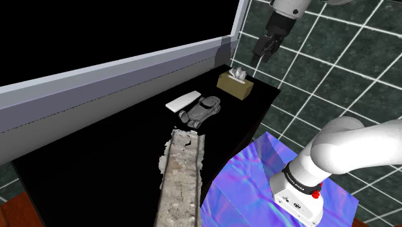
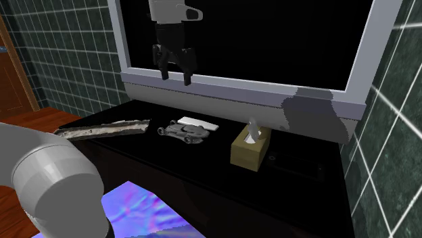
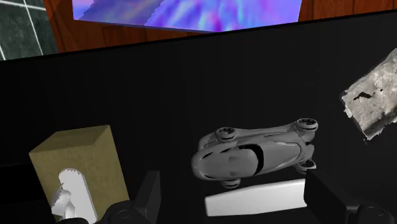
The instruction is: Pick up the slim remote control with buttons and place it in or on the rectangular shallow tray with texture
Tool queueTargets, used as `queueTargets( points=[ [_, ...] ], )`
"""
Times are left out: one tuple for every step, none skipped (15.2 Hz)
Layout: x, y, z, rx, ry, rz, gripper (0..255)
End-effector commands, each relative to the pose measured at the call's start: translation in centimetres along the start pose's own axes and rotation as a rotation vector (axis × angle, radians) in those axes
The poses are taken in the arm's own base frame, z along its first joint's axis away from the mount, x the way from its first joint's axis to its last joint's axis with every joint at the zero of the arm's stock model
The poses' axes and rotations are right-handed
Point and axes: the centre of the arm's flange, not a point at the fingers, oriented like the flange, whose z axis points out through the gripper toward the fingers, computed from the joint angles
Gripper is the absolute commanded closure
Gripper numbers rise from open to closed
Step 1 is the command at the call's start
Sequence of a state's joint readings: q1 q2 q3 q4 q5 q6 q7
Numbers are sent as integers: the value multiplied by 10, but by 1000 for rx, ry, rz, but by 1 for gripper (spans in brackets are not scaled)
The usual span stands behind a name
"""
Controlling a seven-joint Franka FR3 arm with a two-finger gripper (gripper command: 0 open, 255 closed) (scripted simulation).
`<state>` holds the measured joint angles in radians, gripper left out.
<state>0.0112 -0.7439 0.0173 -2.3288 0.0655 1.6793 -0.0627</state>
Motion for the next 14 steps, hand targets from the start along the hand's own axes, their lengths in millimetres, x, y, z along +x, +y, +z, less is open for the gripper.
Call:
queueTargets(
  points=[
    [0, 0, 0, 0, 0, 0, 0],
    [4, -10, 9, -4, -2, 52, 0],
    [9, -19, 18, -8, -4, 103, 0],
    [15, -28, 27, -12, -6, 155, 0],
    [21, -36, 36, -16, -8, 206, 0],
    [27, -45, 45, -20, -10, 258, 0],
    [33, -53, 54, -24, -12, 309, 0],
    [40, -60, 63, -28, -14, 361, 0],
    [48, -67, 72, -32, -16, 413, 0],
    [55, -74, 81, -35, -18, 464, 0],
    [63, -80, 90, -39, -20, 516, 0],
    [72, -86, 99, -43, -22, 567, 0],
    [80, -91, 109, -47, -24, 619, 0],
    [89, -96, 118, -51, -26, 671, 0]
  ],
)
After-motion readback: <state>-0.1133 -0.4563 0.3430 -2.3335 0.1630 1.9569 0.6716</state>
